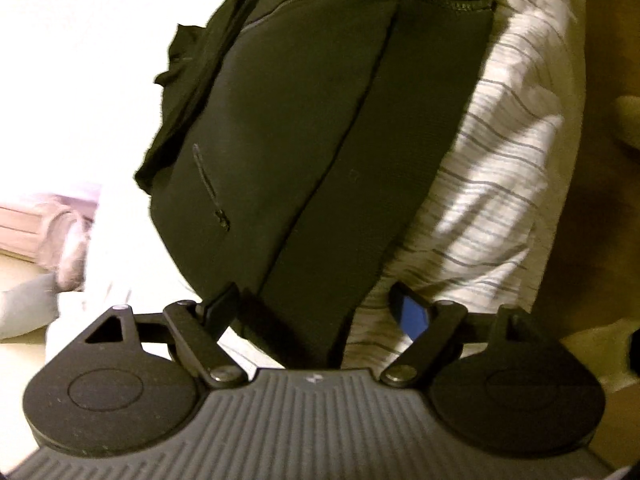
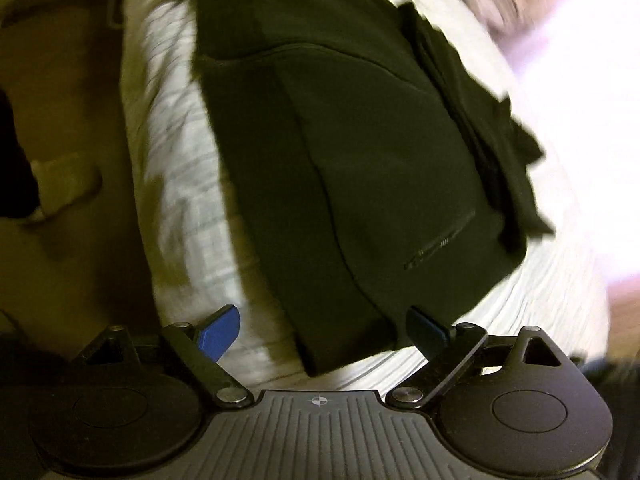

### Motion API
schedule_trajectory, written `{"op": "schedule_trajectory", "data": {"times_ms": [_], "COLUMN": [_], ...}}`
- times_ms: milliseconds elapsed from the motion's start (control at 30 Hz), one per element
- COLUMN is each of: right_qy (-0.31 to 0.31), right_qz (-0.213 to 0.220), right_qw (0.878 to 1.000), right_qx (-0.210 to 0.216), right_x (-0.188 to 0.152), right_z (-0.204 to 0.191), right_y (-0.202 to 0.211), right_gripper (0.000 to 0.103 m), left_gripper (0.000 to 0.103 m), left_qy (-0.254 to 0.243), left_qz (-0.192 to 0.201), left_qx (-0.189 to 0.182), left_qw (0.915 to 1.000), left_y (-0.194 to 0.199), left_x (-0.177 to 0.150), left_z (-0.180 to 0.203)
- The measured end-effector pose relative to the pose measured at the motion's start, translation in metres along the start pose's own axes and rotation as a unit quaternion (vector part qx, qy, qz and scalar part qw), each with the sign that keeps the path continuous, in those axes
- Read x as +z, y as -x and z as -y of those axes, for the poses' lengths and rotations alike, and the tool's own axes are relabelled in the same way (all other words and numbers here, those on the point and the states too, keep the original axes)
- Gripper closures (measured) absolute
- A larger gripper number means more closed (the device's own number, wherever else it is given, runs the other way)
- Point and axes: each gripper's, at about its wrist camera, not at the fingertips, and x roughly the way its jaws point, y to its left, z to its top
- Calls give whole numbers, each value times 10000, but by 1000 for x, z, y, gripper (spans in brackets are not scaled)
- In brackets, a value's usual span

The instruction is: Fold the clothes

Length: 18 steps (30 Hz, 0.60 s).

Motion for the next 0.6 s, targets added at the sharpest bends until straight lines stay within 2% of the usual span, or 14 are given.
{"op": "schedule_trajectory", "data": {"times_ms": [233,400,600], "right_qy": [285,449,822], "right_qz": [726,1210,1455], "right_qw": [9947,9837,9711], "right_qx": [-675,-1251,-1706], "right_x": [-25,-21,-28], "right_z": [-2,-13,-28], "right_y": [-4,1,-24], "right_gripper": [25,25,26], "left_gripper": [23,34,47], "left_qy": [-235,-347,-536], "left_qz": [531,861,1066], "left_qx": [701,1233,1684], "left_qw": [9959,9880,9785], "left_y": [6,4,-8], "left_x": [-15,-27,-28], "left_z": [15,20,28]}}
